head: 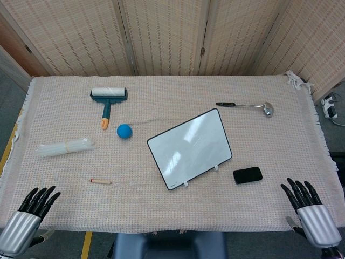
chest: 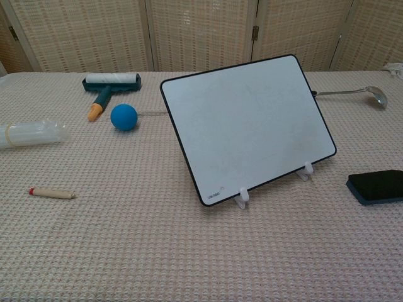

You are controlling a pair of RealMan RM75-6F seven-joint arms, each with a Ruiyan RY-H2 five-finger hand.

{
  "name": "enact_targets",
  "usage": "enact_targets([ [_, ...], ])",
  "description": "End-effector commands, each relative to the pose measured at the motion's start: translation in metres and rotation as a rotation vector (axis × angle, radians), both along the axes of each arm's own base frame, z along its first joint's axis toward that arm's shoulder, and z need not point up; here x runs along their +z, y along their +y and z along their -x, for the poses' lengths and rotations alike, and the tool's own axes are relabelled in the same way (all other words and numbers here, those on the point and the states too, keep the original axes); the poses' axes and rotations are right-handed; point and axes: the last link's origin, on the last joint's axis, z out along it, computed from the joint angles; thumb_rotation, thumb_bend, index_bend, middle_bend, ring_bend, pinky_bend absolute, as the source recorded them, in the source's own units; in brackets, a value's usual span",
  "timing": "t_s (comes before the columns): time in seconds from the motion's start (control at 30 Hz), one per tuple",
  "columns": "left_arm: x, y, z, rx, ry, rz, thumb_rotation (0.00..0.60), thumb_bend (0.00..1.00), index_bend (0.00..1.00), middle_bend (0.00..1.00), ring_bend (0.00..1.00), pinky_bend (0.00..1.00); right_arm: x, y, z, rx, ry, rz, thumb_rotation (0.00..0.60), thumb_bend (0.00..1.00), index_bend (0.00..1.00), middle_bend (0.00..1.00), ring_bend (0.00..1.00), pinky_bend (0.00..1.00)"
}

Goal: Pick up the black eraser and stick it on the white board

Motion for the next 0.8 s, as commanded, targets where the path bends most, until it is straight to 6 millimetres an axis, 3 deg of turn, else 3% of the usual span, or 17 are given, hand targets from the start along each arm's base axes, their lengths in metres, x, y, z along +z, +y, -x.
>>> enact_targets([
  [0.03, -0.001, 0.004, 0.001, -0.005, 0.001, 0.012, 0.600, 0.19, 0.00, 0.00, 0.00, 0.00, -0.001, -0.034, 0.008, -0.009, 0.005, -0.013, 0.600, 0.31, 0.29, 0.00, 0.00, 0.00],
  [0.27, -0.001, 0.006, -0.001, -0.027, 0.010, -0.012, 0.600, 0.19, 0.00, 0.00, 0.00, 0.00, -0.019, -0.069, 0.006, 0.029, 0.186, -0.060, 0.600, 0.31, 0.34, 0.00, 0.00, 0.00],
  [0.67, 0.001, 0.013, 0.004, 0.008, 0.001, -0.049, 0.600, 0.19, 0.00, 0.00, 0.00, 0.00, -0.056, -0.125, -0.010, -0.011, 0.243, -0.136, 0.600, 0.31, 0.34, 0.00, 0.00, 0.00],
  [0.8, 0.004, 0.013, 0.006, 0.013, -0.006, -0.073, 0.600, 0.19, 0.00, 0.00, 0.00, 0.00, -0.068, -0.136, -0.016, -0.027, 0.245, -0.163, 0.600, 0.31, 0.29, 0.00, 0.00, 0.00],
])
